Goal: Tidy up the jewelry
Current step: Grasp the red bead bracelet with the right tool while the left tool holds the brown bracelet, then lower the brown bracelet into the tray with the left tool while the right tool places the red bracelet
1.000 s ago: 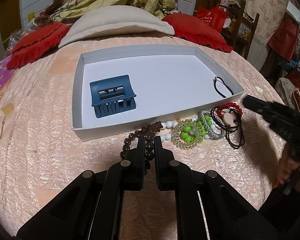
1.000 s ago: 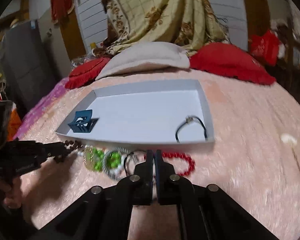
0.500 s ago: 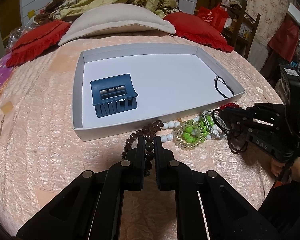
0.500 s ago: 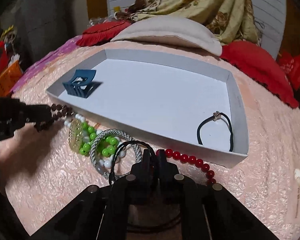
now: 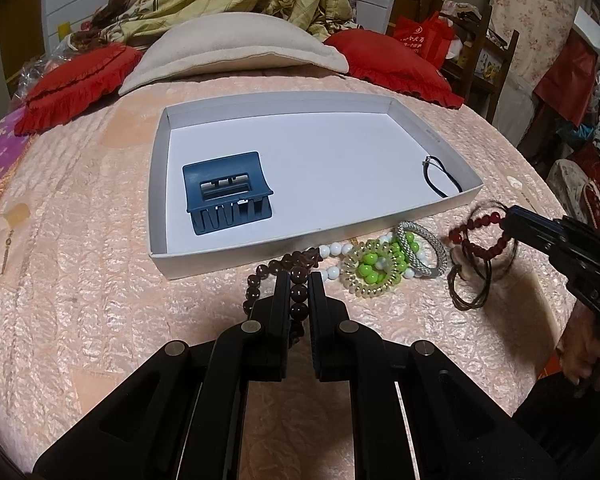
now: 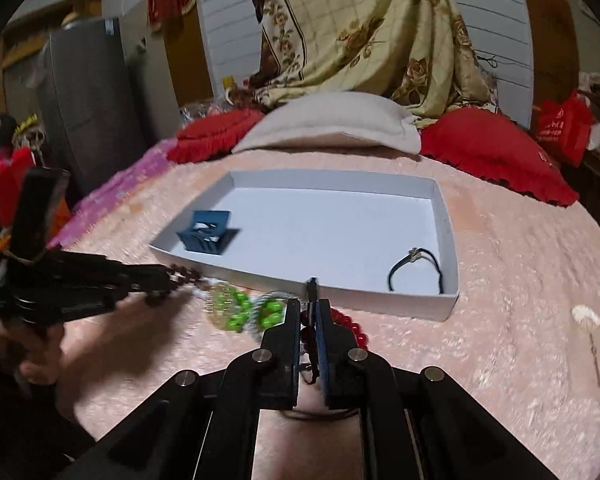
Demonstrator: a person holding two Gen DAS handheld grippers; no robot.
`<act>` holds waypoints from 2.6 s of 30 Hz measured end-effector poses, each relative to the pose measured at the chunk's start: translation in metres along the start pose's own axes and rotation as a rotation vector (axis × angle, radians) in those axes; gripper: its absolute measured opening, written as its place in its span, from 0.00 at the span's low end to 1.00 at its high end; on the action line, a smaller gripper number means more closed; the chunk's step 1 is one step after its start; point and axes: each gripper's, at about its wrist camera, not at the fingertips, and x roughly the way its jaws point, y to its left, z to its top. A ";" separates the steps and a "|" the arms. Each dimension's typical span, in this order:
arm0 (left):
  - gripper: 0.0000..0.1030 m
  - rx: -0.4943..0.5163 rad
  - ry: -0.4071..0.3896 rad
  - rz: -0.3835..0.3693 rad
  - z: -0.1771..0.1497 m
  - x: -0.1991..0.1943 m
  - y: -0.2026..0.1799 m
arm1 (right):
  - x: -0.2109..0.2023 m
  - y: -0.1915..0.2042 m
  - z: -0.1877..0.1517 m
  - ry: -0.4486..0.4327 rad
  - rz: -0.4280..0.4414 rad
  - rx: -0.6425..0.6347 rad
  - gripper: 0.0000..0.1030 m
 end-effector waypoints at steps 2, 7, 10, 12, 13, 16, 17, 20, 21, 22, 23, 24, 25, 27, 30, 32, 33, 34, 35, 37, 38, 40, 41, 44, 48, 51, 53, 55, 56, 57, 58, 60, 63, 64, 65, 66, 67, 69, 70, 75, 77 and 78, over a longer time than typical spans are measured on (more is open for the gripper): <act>0.07 0.004 -0.008 0.001 0.000 -0.004 -0.001 | -0.001 0.003 0.000 -0.002 0.004 -0.002 0.07; 0.07 0.000 -0.023 0.019 -0.001 -0.016 -0.001 | -0.006 0.006 0.000 -0.012 0.007 0.007 0.07; 0.07 0.002 -0.033 0.025 -0.001 -0.024 -0.002 | -0.014 0.007 0.003 -0.035 0.014 0.010 0.07; 0.07 0.004 -0.038 0.027 -0.001 -0.028 -0.003 | -0.019 0.007 0.004 -0.047 0.016 0.012 0.07; 0.07 0.006 -0.040 0.027 0.000 -0.030 -0.004 | -0.020 0.006 0.005 -0.050 0.017 0.014 0.07; 0.07 0.002 -0.052 0.017 0.001 -0.037 -0.003 | -0.022 0.004 0.005 -0.048 0.020 0.024 0.07; 0.07 -0.002 -0.059 0.007 0.001 -0.040 -0.002 | -0.022 0.003 0.005 -0.047 0.019 0.025 0.07; 0.07 -0.013 -0.084 -0.021 0.002 -0.052 0.002 | -0.023 0.002 0.005 -0.045 0.016 0.031 0.07; 0.07 -0.023 -0.093 -0.033 0.002 -0.057 0.005 | -0.024 0.002 0.005 -0.047 0.017 0.033 0.07; 0.07 -0.029 -0.097 -0.039 0.003 -0.059 0.007 | -0.024 0.002 0.006 -0.050 0.018 0.033 0.07; 0.07 -0.037 -0.101 -0.047 0.003 -0.061 0.009 | -0.025 0.001 0.006 -0.052 0.017 0.034 0.07; 0.07 -0.042 -0.103 -0.050 0.004 -0.062 0.010 | -0.026 0.001 0.006 -0.054 0.018 0.035 0.07; 0.07 -0.049 -0.105 -0.052 0.004 -0.064 0.012 | -0.027 0.000 0.006 -0.057 0.019 0.037 0.07; 0.07 -0.063 -0.105 -0.064 0.005 -0.065 0.014 | -0.029 -0.002 0.006 -0.063 0.019 0.043 0.07; 0.07 -0.062 -0.105 -0.060 0.006 -0.065 0.012 | -0.029 -0.005 0.007 -0.062 0.015 0.054 0.07; 0.07 -0.058 -0.104 -0.064 0.006 -0.064 0.010 | -0.030 -0.005 0.007 -0.063 0.011 0.056 0.07; 0.07 -0.055 -0.105 -0.067 0.006 -0.065 0.009 | -0.030 -0.005 0.007 -0.063 0.009 0.058 0.07; 0.07 -0.054 -0.105 -0.071 0.007 -0.065 0.008 | -0.030 -0.006 0.007 -0.063 0.005 0.061 0.07; 0.07 -0.054 -0.105 -0.076 0.007 -0.065 0.007 | -0.030 -0.006 0.008 -0.063 0.003 0.062 0.07; 0.07 -0.053 -0.110 -0.076 0.010 -0.065 0.006 | -0.031 -0.008 0.009 -0.068 -0.004 0.067 0.07; 0.07 -0.050 -0.114 -0.070 0.011 -0.066 0.006 | -0.031 -0.008 0.010 -0.069 -0.007 0.069 0.07; 0.07 -0.057 -0.120 -0.065 0.013 -0.066 0.005 | -0.029 -0.009 0.011 -0.067 -0.014 0.071 0.07; 0.07 -0.058 -0.125 -0.060 0.014 -0.066 0.004 | -0.029 -0.009 0.011 -0.064 -0.016 0.072 0.07; 0.07 -0.054 -0.135 -0.058 0.017 -0.067 0.000 | -0.025 -0.009 0.012 -0.049 -0.034 0.066 0.07; 0.07 -0.050 -0.137 -0.048 0.027 -0.062 -0.005 | -0.020 -0.011 0.017 -0.044 -0.050 0.047 0.07; 0.07 -0.057 -0.138 -0.048 0.040 -0.055 -0.006 | -0.016 -0.016 0.029 -0.052 -0.046 0.038 0.07; 0.07 -0.064 -0.137 -0.051 0.051 -0.048 -0.007 | -0.013 -0.018 0.036 -0.049 -0.035 0.034 0.07; 0.07 -0.066 -0.128 -0.056 0.063 -0.038 -0.009 | -0.011 -0.023 0.045 -0.067 -0.035 0.038 0.07; 0.07 -0.067 -0.125 -0.054 0.071 -0.030 -0.012 | -0.009 -0.025 0.050 -0.076 -0.031 0.047 0.07; 0.07 -0.070 -0.124 -0.059 0.077 -0.026 -0.013 | -0.006 -0.029 0.056 -0.083 -0.030 0.063 0.07; 0.07 -0.075 -0.125 -0.066 0.083 -0.020 -0.014 | -0.003 -0.032 0.061 -0.088 -0.031 0.076 0.07; 0.07 -0.088 -0.124 -0.075 0.094 -0.007 -0.017 | 0.005 -0.039 0.071 -0.094 -0.043 0.102 0.07; 0.07 -0.120 -0.113 -0.090 0.104 0.019 -0.016 | 0.032 -0.052 0.079 -0.059 -0.039 0.156 0.07; 0.07 -0.129 -0.104 -0.090 0.105 0.026 -0.015 | 0.038 -0.055 0.079 -0.055 -0.031 0.172 0.07; 0.07 -0.142 -0.094 -0.082 0.105 0.037 -0.013 | 0.047 -0.059 0.078 -0.048 -0.010 0.198 0.07; 0.07 -0.147 -0.089 -0.069 0.105 0.043 -0.011 | 0.052 -0.061 0.078 -0.045 0.005 0.213 0.07; 0.07 -0.158 -0.077 -0.046 0.105 0.051 -0.007 | 0.061 -0.063 0.078 -0.039 0.040 0.233 0.07; 0.07 -0.191 -0.059 -0.034 0.104 0.063 0.003 | 0.073 -0.067 0.079 -0.029 0.086 0.260 0.07; 0.07 -0.201 -0.046 -0.021 0.104 0.068 0.007 | 0.080 -0.070 0.081 -0.020 0.120 0.284 0.07; 0.07 -0.209 -0.002 -0.007 0.099 0.084 0.015 | 0.101 -0.085 0.082 0.013 0.135 0.329 0.07; 0.07 -0.196 0.006 0.013 0.096 0.090 0.014 | 0.115 -0.094 0.076 0.062 0.118 0.360 0.07; 0.07 -0.190 0.011 0.021 0.096 0.092 0.013 | 0.118 -0.096 0.074 0.074 0.105 0.368 0.07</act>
